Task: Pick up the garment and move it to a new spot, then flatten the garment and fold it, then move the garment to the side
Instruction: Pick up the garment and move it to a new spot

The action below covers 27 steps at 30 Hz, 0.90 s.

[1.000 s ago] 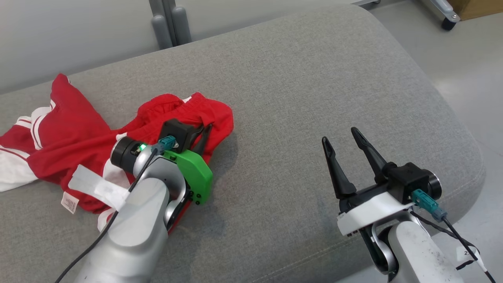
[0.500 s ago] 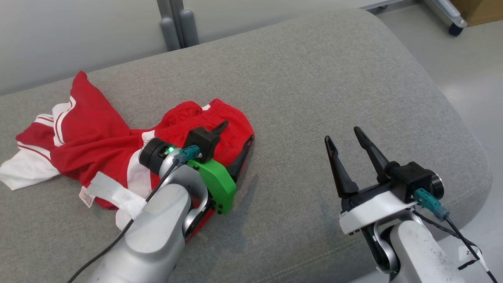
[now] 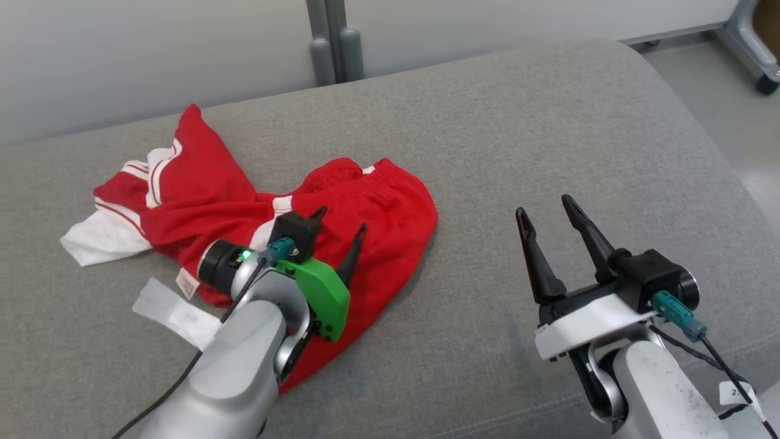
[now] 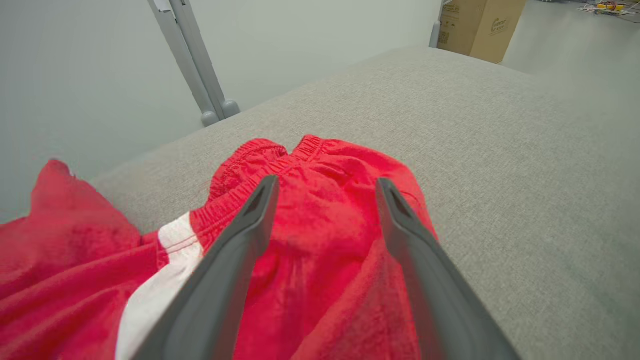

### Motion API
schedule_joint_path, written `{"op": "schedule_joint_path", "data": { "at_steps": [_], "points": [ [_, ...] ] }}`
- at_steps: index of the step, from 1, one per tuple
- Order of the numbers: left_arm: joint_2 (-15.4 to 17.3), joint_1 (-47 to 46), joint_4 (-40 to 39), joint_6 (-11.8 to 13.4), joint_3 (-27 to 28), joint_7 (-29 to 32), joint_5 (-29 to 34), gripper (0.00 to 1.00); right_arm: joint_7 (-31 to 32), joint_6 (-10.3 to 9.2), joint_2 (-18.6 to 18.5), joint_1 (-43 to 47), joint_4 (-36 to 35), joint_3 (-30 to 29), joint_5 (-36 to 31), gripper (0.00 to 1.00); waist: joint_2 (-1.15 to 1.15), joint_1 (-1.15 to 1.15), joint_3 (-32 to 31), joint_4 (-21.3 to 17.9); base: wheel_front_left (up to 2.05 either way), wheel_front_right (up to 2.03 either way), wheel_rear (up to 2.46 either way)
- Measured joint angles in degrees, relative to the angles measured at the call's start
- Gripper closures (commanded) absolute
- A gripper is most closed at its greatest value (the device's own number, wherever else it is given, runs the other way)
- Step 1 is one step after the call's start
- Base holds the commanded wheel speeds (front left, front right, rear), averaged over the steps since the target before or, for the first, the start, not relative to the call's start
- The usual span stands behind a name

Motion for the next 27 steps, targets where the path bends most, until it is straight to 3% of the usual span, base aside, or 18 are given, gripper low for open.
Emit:
{"op": "schedule_joint_path", "data": {
  "at_steps": [5, 9, 21, 27],
  "points": [
    [0.2, 0.0, 3.9, 3.8, 4.2, 0.4, 0.3, 0.0, 0.0, 0.05, 0.0, 0.3, 0.0, 0.3, 0.0, 0.0, 0.0, 0.0, -0.7, 2.6, 0.0, 0.0, 0.0],
    [2.5, -0.2, 5.4, 6.2, 7.8, 0.4, -0.4, 0.0, 0.0, 0.62, 0.1, 0.4, -0.1, 1.7, 0.0, 0.0, 0.0, 0.0, -0.4, 3.7, 0.0, 0.0, 0.0],
    [6.7, -5.2, 9.7, 7.0, 16.0, 0.9, -3.8, 0.0, 0.0, 1.07, -0.5, 0.1, -0.4, 2.1, -1.4, 0.0, 0.0, 0.0, 3.5, 1.7, 0.0, 0.0, 0.0],
    [8.5, -8.9, 12.0, 7.5, 17.5, 2.7, -3.8, 0.0, 0.0, 1.52, -1.2, -0.3, -0.9, 2.1, -1.8, 0.0, 0.0, 0.0, 6.0, -0.1, 0.0, 0.0, 0.0]
  ]
}}
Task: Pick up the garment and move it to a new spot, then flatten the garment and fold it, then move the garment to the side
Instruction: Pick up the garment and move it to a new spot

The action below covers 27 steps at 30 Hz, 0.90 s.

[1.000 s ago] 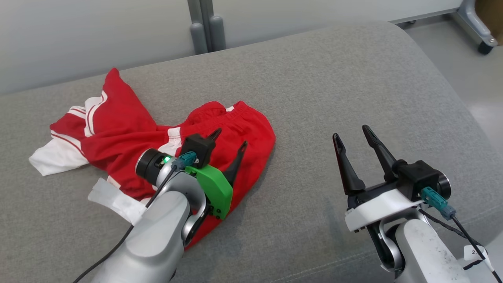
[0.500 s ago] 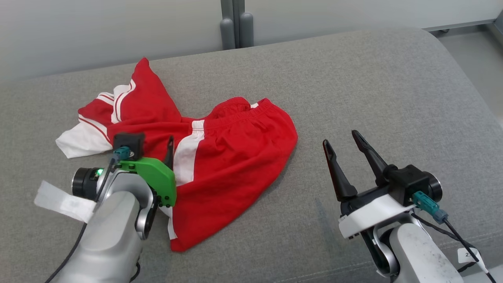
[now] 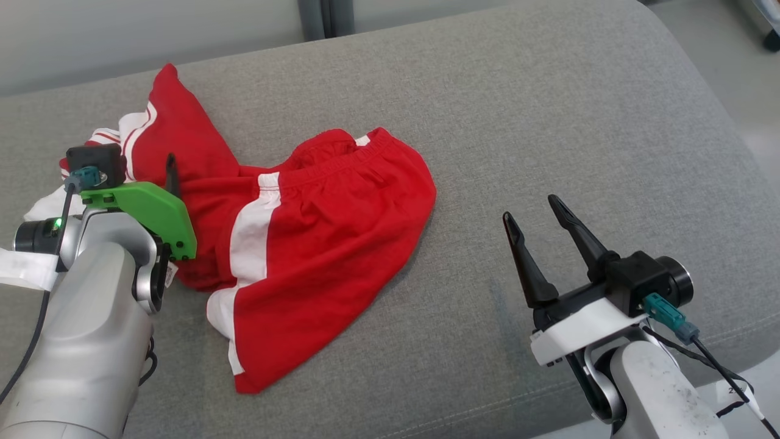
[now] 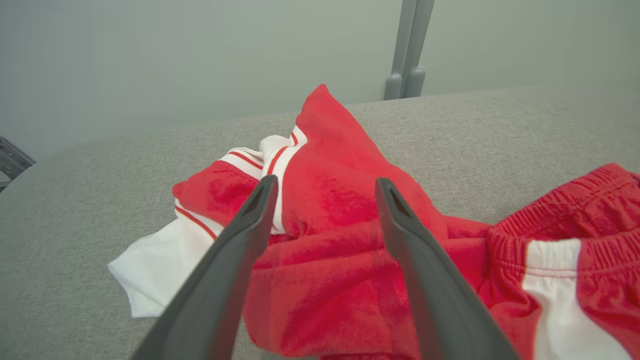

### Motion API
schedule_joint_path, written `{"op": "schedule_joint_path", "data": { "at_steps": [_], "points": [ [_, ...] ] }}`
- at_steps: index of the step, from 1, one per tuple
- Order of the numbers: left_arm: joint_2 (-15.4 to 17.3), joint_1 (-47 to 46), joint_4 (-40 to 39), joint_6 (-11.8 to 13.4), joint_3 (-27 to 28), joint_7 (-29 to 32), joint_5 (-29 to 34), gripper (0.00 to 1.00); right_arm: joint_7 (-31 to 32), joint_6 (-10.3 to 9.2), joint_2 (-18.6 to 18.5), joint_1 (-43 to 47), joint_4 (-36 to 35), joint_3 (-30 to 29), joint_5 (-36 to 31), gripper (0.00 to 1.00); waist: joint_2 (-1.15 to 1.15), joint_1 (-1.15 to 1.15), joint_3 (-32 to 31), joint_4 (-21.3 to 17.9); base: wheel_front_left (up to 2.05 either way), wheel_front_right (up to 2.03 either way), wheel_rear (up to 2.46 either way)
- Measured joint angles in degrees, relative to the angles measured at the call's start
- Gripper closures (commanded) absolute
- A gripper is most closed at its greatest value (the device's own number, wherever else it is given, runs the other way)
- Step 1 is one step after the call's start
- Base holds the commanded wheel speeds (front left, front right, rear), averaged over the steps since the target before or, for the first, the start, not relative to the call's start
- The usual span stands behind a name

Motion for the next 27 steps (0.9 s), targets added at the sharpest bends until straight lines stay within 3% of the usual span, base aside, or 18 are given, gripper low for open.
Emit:
{"op": "schedule_joint_path", "data": {
  "at_steps": [12, 13, 14, 15, 16, 17, 18, 27],
  "points": [
    [-0.1, -1.8, 5.7, 0.5, -0.2, 4.6, 0.0, 0.0, 0.0, 0.08, -0.2, -1.2, -0.3, -0.2, -0.1, 0.0, 0.0, 0.0, 3.4, -2.0, 0.0, 0.0, 0.0],
    [-0.2, -2.6, 5.8, 0.5, 0.1, 4.7, 0.0, 0.05, 0.0, 0.53, -0.1, -1.6, -0.4, -0.1, -0.2, 0.0, 0.0, 0.0, 3.5, -1.9, 0.0, 0.0, 0.0],
    [-0.3, -2.9, 5.9, 0.5, 0.1, 4.7, 0.0, 0.52, 0.0, 0.54, -0.1, -1.7, -0.4, 0.0, -0.2, 0.0, 0.0, 0.0, 3.6, -1.9, 0.0, 0.0, 0.0],
    [-0.4, -3.3, 5.9, 0.5, 0.0, 4.7, 0.1, 0.68, 0.0, 0.53, -0.1, -1.7, -0.4, -0.1, -0.2, 0.0, 0.0, 0.0, 3.6, -1.8, 0.0, 0.0, 0.0],
    [-0.6, -3.6, 5.9, 0.5, -0.2, 4.4, 0.1, 0.68, 0.0, 0.49, -0.1, -1.8, -0.4, -0.2, -0.2, 0.0, 0.0, 0.0, 3.7, -1.6, 0.0, 0.0, 0.0],
    [-0.6, -3.6, 5.9, 0.5, -0.2, 4.4, 0.1, 0.92, 0.0, 0.49, -0.1, -1.8, -0.4, -0.2, -0.2, 0.0, 0.0, 0.0, 3.7, -1.6, 0.0, 0.0, 0.0],
    [-0.8, -3.9, 6.0, 0.5, -0.3, 4.2, 0.1, 1.0, 0.0, 0.49, -0.1, -1.8, -0.4, -0.4, -0.2, 0.0, 0.0, 0.0, 3.7, -1.5, 0.0, 0.0, 0.0],
    [-1.2, -4.7, 7.7, 0.5, -0.8, 2.2, 0.9, 1.0, 0.0, 0.49, 0.0, -2.2, 0.0, -0.4, -0.2, 0.0, 0.0, 0.0, 2.7, 0.1, 0.0, 0.0, 0.0]
  ]
}}
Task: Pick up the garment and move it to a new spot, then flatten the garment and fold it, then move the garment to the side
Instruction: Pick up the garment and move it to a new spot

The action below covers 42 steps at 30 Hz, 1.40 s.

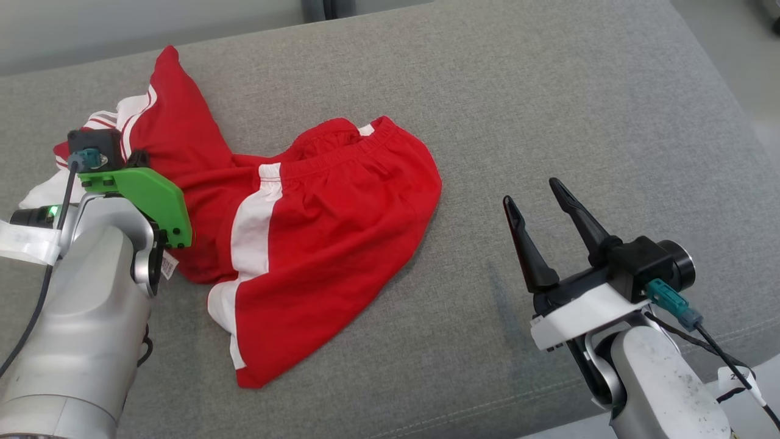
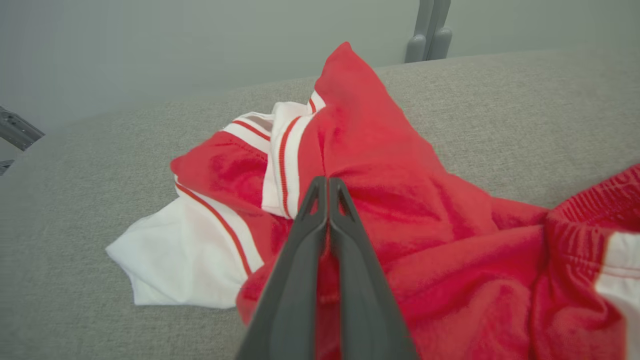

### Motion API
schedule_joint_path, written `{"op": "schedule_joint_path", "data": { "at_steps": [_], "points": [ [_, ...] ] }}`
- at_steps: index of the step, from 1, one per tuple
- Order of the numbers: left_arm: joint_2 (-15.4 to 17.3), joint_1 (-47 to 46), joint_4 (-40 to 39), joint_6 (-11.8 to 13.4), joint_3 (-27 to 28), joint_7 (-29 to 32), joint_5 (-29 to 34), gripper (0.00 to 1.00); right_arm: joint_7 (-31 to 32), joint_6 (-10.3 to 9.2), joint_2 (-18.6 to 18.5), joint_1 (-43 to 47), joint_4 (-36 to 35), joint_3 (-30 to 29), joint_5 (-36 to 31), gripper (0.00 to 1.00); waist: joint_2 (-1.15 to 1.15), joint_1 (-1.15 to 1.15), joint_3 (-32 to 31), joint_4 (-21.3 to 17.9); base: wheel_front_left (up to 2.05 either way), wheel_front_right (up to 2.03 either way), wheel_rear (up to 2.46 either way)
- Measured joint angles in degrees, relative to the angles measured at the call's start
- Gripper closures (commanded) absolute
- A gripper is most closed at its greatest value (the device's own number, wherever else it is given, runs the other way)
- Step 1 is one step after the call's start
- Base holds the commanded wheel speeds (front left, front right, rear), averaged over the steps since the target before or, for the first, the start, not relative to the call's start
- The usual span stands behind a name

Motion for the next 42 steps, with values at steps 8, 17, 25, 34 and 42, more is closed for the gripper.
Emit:
{"op": "schedule_joint_path", "data": {
  "at_steps": [8, 17, 25, 34, 42],
  "points": [
    [1.6, -2.8, 0.1, 0.0, -0.1, -4.3, 2.0, 1.0, 0.0, 0.05, 0.5, 0.0, 0.5, 0.2, 0.1, 0.0, 0.0, 0.0, -2.1, 1.8, 0.0, 0.0, 0.0],
    [14.7, -13.6, -2.3, 0.2, 1.9, -6.6, 6.7, 1.0, 0.0, 0.56, 1.0, 0.0, 0.6, 1.2, 0.1, 0.0, 0.0, 0.0, -2.7, 1.8, 0.0, 0.0, 0.0],
    [20.4, -18.9, -3.3, 0.2, 4.3, -7.1, 8.5, 1.0, -0.1, 0.56, 1.1, 0.0, 0.6, 1.3, 0.2, 0.0, 0.0, 0.0, -2.1, 1.0, 0.0, 0.0, 0.0],
    [26.5, -23.4, -2.6, 0.2, 7.5, -7.8, 11.4, 1.0, -0.1, 0.57, 1.2, 0.0, 0.8, 1.9, 0.2, 0.0, 0.0, 0.0, -1.7, -0.5, 0.0, 0.0, 0.0],
    [25.6, -22.2, 1.6, 0.2, 8.4, -3.3, 11.0, 1.0, -0.1, 0.57, 1.2, 0.0, 0.6, 1.9, 0.2, 0.0, 0.0, 0.0, -0.5, -1.5, 0.0, 0.0, 0.0]
  ]
}}
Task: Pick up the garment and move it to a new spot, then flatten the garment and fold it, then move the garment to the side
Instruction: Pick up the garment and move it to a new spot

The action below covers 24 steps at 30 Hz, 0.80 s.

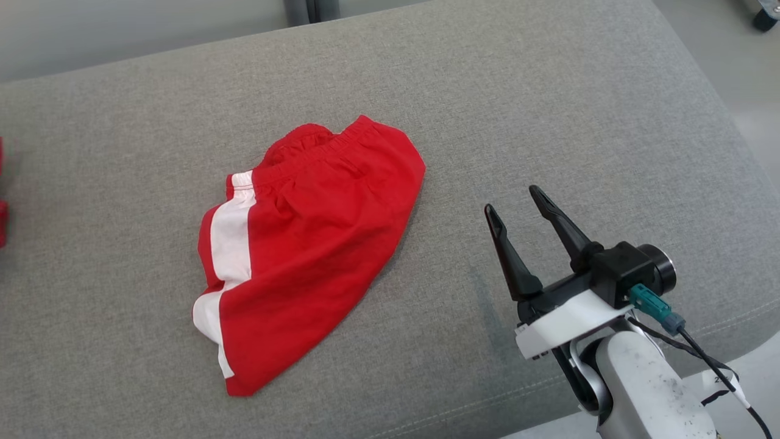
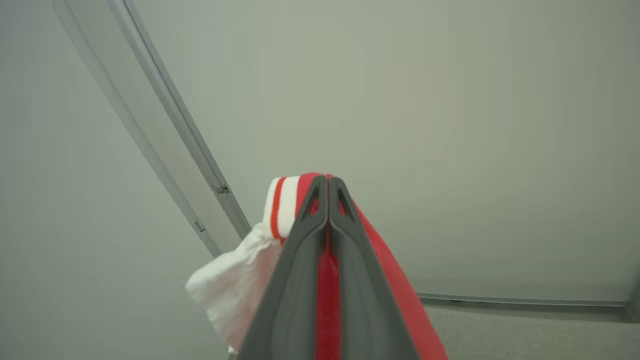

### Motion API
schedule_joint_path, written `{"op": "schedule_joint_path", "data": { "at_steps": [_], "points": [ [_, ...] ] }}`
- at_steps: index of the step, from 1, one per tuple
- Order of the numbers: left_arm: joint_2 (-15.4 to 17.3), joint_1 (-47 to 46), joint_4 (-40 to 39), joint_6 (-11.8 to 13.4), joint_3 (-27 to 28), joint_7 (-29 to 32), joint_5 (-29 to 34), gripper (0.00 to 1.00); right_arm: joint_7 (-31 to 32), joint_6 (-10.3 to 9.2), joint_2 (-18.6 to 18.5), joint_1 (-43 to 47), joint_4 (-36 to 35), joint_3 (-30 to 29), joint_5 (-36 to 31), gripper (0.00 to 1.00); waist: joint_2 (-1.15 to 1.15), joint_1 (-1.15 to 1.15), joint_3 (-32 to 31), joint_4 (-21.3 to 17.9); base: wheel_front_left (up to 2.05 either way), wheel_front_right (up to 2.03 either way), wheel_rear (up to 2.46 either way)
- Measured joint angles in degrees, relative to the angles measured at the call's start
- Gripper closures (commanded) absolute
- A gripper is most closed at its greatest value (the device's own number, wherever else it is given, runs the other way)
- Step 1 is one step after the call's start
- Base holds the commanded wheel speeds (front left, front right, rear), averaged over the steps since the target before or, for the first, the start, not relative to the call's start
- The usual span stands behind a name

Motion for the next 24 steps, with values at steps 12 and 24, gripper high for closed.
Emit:
{"op": "schedule_joint_path", "data": {
  "at_steps": [12, 24],
  "points": [
    [-11.1, 8.9, 6.7, -1.4, 2.3, 7.9, -8.1, 0.0, 0.0, -0.18, -0.1, 0.0, -0.6, -2.0, 0.0, 0.0, 0.0, 0.0, 2.4, 0.2, 0.0, 0.0, 0.0],
    [-11.4, 8.8, 3.5, -1.4, 0.5, 4.7, -6.5, 0.0, 0.0, -0.05, -0.1, -0.1, 0.3, -2.0, -0.1, 0.0, 0.0, 0.0, 0.1, 4.5, 0.0, 0.0, 0.0]
  ]
}}
